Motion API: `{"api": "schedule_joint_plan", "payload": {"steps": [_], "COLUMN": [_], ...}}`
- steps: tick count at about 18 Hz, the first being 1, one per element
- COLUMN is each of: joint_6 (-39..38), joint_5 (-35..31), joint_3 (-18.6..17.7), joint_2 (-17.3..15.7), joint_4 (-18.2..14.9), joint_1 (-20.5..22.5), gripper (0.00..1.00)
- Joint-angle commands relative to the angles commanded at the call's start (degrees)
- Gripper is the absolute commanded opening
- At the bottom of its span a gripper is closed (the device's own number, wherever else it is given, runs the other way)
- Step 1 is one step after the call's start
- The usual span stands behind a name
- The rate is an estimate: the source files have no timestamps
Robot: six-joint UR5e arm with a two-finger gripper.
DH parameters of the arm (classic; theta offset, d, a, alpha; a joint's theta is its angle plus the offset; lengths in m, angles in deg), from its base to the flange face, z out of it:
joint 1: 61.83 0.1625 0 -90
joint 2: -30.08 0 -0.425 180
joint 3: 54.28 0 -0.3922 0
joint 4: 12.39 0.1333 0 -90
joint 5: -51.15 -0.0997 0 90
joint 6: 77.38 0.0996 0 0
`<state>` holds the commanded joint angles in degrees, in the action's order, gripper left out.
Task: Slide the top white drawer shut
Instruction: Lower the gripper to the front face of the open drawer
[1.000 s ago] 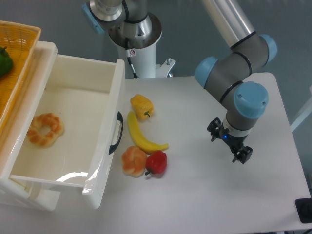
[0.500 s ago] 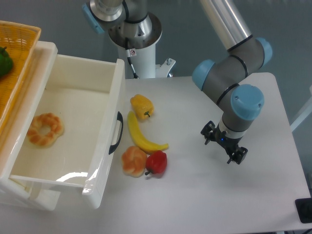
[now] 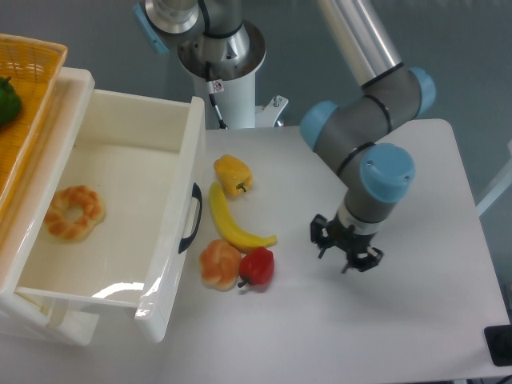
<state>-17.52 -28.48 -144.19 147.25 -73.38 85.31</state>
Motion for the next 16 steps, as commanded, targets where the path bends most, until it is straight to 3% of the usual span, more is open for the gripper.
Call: {"api": "schedule_joint_plan", "payload": {"steps": [6, 10, 16], "joint_6": [-3.4, -8.1, -8.4], "joint_5": [6.9, 12.8, 22.0], "joint_3": [-0.2, 0.0, 0.7], "joint_2": [-4.6, -5.5, -5.5], "joint_4": [-7.2, -10.1, -17.4], "joint_1": [-0.8, -2.6, -3.9], "gripper": [0.0, 0.0, 0.0]}}
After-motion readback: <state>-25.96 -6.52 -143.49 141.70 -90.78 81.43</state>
